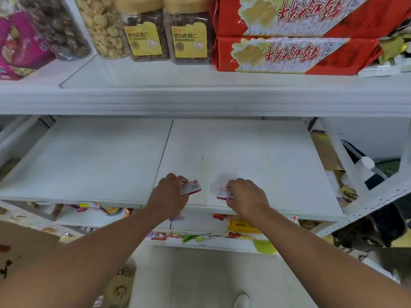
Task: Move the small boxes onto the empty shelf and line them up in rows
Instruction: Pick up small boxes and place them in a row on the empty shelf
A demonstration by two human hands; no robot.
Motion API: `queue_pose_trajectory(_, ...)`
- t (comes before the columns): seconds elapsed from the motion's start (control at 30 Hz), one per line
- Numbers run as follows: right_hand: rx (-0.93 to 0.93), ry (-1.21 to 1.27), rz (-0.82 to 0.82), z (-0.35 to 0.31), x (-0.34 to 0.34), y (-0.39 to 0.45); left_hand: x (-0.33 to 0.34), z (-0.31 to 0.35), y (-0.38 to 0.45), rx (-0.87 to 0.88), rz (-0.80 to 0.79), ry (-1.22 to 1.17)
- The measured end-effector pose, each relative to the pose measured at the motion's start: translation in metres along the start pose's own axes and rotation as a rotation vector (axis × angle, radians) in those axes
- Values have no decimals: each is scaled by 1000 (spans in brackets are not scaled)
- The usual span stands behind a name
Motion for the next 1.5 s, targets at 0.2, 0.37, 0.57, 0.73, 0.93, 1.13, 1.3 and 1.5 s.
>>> queue_pose_trajectory(0.2, -8, 17, -72, 16, 26, 30, 15, -1, 51, -78, -6, -26)
queue_pose_trajectory(0.37, 19, 23, -93, 14, 44, 45, 37, 1, 101, -40, -44, -33)
queue_pose_trajectory(0.57, 72, 48, -106, 6, 64, 61, 67, -10, 151, 16, -73, -62)
queue_pose_trajectory(0.73, 84, 47, -88, 0, 72, 78, 88, -27, 166, 47, -121, -106)
queue_pose_trajectory(0.93, 52, 39, -117, -26, 72, 95, 72, -47, 148, -18, -81, -237)
queue_pose_trajectory(1.13, 53, 79, -111, -46, 80, 115, 62, -80, 108, -136, -8, -345)
queue_pose_trajectory(1.3, 56, 124, -67, -51, 93, 115, 63, -96, 94, -156, 59, -395)
queue_pose_trajectory(1.5, 206, 323, 44, -25, 82, 96, 65, -83, 78, -160, 104, -527)
Point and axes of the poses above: each hand's wrist, its own y-axis towards the middle knuckle, its own x-axis out of the palm, z = x × y, the point moved 9 cm from there along y, towards the middle knuckle, and after that the axes turned 11 degrees about -y, right-handed, at the moved point
